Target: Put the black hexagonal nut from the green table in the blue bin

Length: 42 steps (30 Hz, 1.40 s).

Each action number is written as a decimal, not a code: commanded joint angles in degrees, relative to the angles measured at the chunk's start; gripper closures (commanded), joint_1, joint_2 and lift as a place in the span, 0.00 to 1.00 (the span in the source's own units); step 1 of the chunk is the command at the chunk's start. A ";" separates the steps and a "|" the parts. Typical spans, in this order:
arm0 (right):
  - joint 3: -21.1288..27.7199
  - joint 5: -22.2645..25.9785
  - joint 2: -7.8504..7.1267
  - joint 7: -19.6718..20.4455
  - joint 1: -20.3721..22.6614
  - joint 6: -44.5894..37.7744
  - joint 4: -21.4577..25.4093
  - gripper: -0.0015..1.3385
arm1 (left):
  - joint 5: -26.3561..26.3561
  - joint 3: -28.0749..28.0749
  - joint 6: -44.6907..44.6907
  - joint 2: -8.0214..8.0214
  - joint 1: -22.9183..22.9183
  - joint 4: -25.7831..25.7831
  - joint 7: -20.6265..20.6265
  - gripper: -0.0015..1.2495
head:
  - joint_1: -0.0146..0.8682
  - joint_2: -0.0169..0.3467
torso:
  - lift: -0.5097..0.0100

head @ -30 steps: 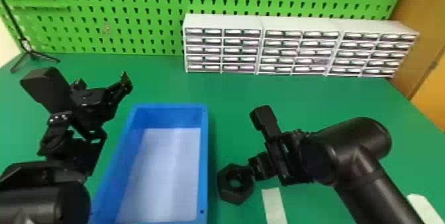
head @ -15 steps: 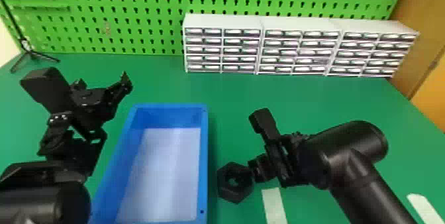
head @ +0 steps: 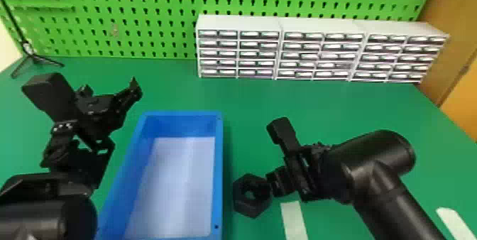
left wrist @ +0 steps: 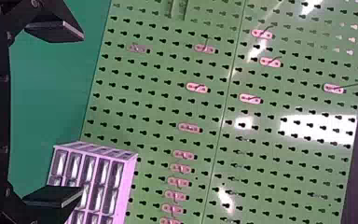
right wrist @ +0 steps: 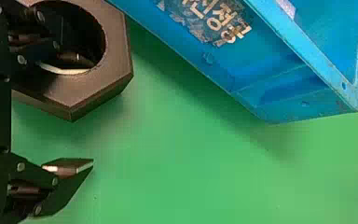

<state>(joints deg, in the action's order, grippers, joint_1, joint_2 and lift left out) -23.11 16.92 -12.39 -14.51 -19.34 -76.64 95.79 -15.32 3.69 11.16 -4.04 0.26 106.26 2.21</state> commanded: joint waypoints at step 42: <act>10.81 -19.03 0.18 -7.90 4.31 6.33 7.57 0.72 | 0.03 0.09 0.00 0.00 0.35 0.00 -0.10 0.10 | 0.80 0.07 | 0.79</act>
<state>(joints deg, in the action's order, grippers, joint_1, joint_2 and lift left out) -15.03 0.13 -12.45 -22.42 -16.84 -73.39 101.78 -15.31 3.78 11.17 -4.04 0.54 106.26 2.11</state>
